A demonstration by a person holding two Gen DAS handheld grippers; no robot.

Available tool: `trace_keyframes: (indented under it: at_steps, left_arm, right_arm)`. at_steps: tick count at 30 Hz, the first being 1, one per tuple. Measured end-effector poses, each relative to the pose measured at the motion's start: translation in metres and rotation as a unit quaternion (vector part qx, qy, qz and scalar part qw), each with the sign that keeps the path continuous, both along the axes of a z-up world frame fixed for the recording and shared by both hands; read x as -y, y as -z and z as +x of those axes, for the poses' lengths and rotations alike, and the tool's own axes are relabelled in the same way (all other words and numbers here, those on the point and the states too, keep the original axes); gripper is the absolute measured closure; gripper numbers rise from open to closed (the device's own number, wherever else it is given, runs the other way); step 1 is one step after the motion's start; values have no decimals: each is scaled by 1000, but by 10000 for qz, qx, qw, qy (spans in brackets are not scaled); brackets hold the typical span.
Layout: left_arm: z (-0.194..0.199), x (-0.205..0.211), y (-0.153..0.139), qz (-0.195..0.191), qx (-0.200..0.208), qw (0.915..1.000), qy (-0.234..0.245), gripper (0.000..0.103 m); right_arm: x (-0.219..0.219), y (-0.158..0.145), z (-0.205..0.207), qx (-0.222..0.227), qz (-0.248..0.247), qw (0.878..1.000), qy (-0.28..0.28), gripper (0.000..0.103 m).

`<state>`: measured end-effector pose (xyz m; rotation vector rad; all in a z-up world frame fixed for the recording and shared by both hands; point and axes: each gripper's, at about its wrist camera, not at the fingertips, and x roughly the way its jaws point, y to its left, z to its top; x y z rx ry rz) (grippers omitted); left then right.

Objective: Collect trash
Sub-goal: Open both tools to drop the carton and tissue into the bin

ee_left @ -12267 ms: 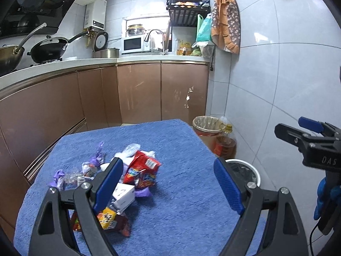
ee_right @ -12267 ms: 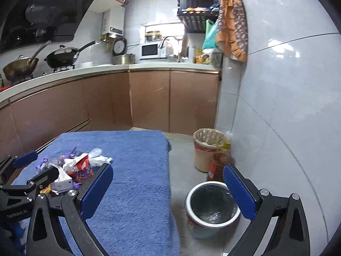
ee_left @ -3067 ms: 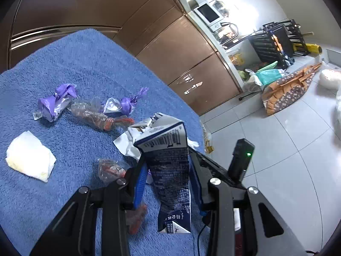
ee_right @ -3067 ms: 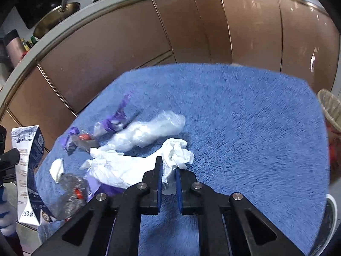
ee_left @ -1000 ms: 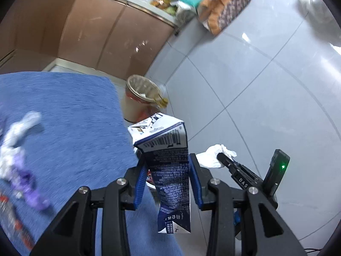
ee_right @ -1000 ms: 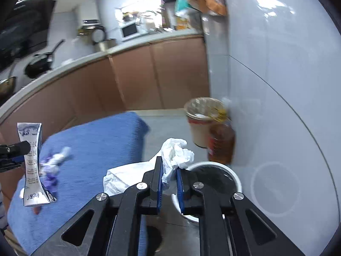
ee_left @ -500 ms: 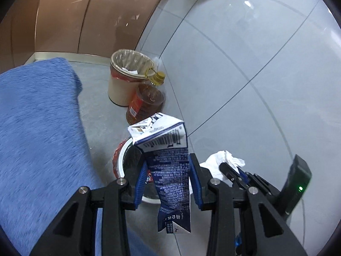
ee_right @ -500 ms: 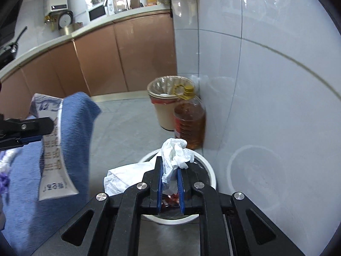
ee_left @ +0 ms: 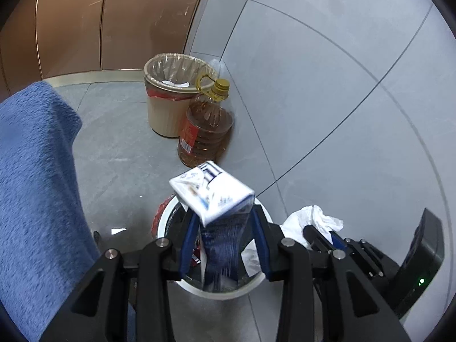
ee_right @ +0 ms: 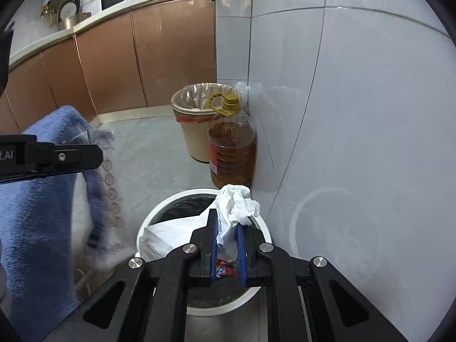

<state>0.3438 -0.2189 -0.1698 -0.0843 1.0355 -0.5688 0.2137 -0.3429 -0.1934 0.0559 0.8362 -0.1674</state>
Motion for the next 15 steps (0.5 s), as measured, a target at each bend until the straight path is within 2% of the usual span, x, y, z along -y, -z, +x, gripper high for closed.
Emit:
trace_keyframes:
  at_steps: [2,4,6,10,15]
  left_arm:
    - [2,8,7,90,43,9999,37,67]
    - [4,12,12,90,8,9999,66,65]
    - [2,11,15,45,-34,10000,66,61]
    - [-3,8,13,-46,-46,9999,123,61]
    - [-15,-9,-4,-180,81,9998,40,60]
  right_arm:
    - [0,5,4,-63,-85,9999,13,88]
    - [0,10,7,-130,-133,9998,9,81]
    - [1,14,9,-174,-194,9997,33,67]
    - [4,19,11,-194,-96,9997,59,61]
    - [2,13,5,-126,18,9999,90,59]
